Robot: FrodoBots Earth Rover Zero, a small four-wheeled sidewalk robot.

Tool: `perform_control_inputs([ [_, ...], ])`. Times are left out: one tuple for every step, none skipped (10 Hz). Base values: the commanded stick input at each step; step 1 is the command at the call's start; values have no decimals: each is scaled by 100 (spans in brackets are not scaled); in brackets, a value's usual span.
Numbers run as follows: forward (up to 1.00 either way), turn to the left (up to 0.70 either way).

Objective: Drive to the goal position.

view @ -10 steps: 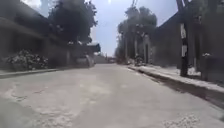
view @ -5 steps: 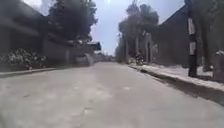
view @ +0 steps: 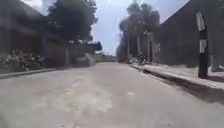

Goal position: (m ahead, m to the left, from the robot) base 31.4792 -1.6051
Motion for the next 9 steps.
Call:
perform_control_inputs([
  [70,0],
  [70,0],
  [70,0],
  [70,0],
  [70,0],
  [70,0],
  [70,0],
  [70,0],
  [70,0],
])
